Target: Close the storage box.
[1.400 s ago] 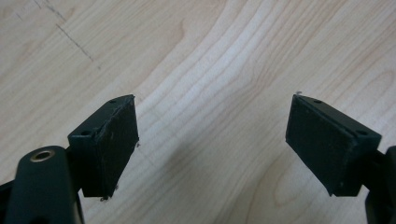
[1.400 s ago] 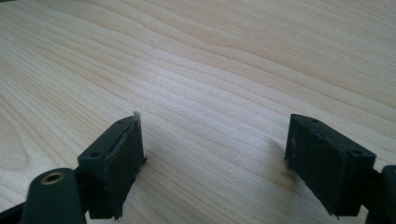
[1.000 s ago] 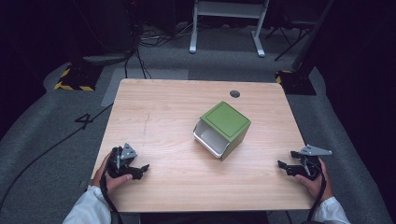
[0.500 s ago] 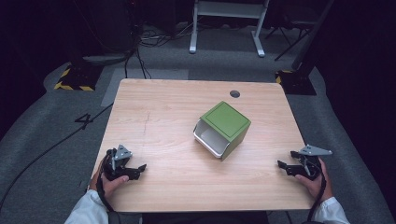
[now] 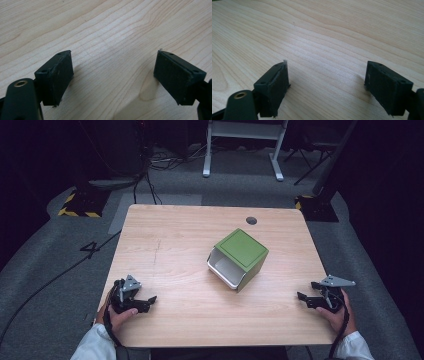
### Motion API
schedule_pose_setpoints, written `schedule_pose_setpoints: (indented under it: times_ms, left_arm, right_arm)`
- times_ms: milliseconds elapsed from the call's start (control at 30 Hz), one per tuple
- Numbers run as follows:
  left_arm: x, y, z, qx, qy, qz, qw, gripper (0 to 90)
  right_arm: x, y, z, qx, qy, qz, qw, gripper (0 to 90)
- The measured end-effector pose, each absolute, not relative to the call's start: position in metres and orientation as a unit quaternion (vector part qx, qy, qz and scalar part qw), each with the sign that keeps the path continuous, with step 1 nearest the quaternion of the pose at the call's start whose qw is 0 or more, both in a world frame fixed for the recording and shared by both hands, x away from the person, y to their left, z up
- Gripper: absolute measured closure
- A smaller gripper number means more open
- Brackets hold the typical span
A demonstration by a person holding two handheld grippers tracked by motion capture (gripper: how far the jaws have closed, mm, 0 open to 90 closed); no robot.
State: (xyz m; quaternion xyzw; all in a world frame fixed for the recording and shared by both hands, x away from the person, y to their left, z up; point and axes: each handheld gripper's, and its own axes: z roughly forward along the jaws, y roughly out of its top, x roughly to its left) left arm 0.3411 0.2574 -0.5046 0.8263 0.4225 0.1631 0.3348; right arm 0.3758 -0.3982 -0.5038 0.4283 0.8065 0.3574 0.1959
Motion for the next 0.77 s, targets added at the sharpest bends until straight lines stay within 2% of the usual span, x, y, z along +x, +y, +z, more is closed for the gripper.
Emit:
schedule_pose_setpoints:
  times_ms: [767]
  left_arm:
    - [0.3420, 0.2571, -0.5047, 0.826, 0.424, 0.163, 0.334, 15.6]
  right_arm:
    - [0.3758, -0.3982, -0.5038, 0.428, 0.807, 0.357, 0.196, 19.5]
